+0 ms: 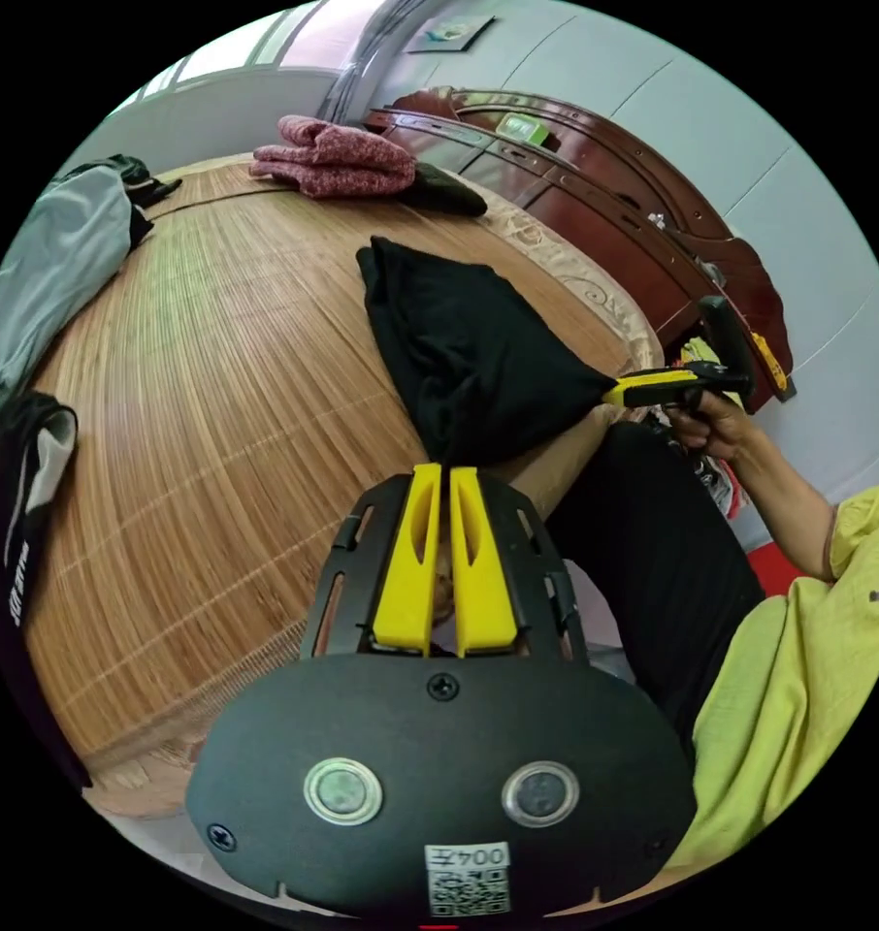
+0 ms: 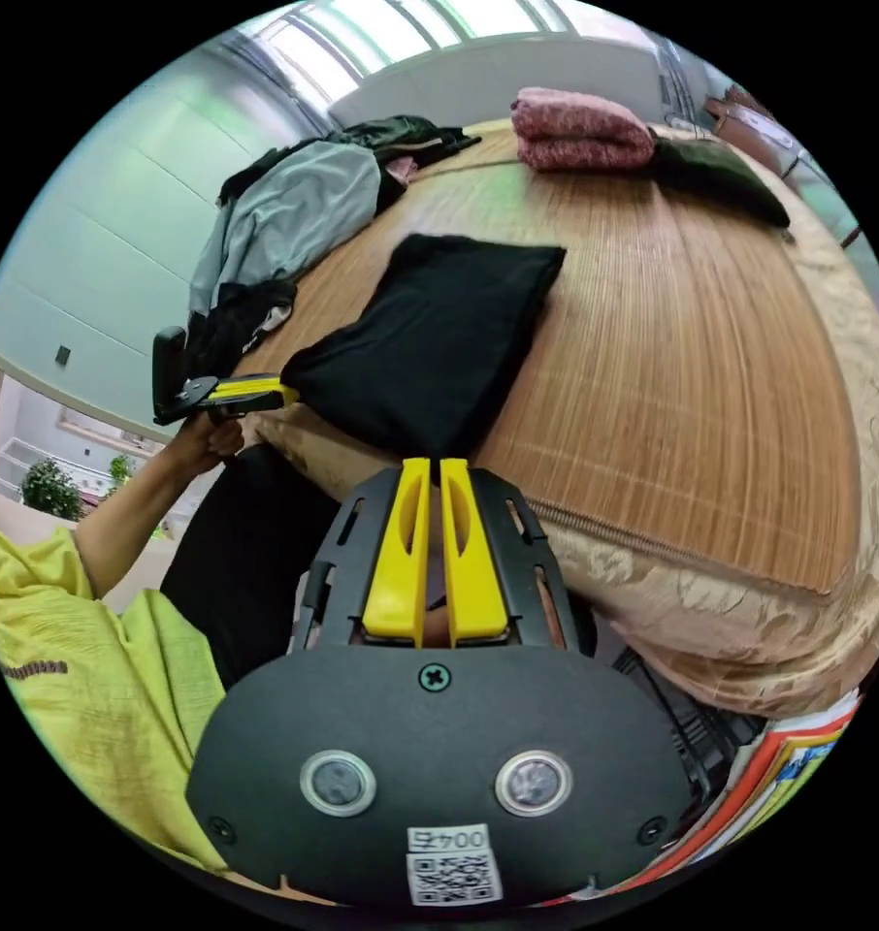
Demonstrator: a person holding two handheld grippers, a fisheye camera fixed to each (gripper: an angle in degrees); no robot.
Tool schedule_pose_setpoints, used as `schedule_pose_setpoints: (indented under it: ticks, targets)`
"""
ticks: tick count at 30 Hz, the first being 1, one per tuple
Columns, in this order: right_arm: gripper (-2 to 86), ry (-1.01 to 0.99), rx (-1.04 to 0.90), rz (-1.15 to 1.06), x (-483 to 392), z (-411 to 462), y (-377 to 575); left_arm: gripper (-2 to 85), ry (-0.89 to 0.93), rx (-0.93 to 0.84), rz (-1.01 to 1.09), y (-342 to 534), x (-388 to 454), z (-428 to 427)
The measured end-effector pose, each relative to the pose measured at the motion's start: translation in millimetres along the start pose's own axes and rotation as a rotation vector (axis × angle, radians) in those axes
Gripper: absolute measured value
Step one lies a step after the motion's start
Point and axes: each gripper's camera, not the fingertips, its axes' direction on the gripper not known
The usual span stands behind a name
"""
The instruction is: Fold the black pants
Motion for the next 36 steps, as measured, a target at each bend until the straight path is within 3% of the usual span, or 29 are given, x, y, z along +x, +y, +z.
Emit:
schedule_pose_setpoints:
  ticks: [7, 10, 13, 16, 19, 23, 28, 36]
  targets:
    - [3.7, 0.131, -0.011, 0.104, -3, -6, 24, 2.9, -0.027, -0.026, -0.118, 19, -4, -23]
    - [4.5, 0.134, 0.124, 0.107, -6, -22, 38, 2.0, -0.060, 0.086, -0.194, 33, -5, -49]
    - [1.4, 0.040, 0.233, 0.056, -15, -24, 38, 0.8, -0.032, 0.237, -0.043, 21, 35, -62]
    - [-0.2, 0.086, 0.195, 0.019, -27, -5, 24, 0.4, -0.072, 0.150, 0.088, -12, 68, -28]
    - [-0.6, 0.234, 0.046, 0.025, -25, 27, 15, 0.2, -0.217, -0.087, -0.120, -28, 40, 23]
    - [-0.7, 0.224, 0.033, 0.026, -21, 33, 16, 0.1, 0.034, -0.005, -0.364, -13, 3, 28]
    - [-0.7, 0.275, 0.041, -0.002, -27, 40, 17, 0.0, -0.051, -0.028, -0.302, -17, 16, 32]
    - [-0.7, 0.323, 0.037, -0.026, -25, 47, 18, 0.0, -0.046, -0.036, -0.308, -20, 19, 39]
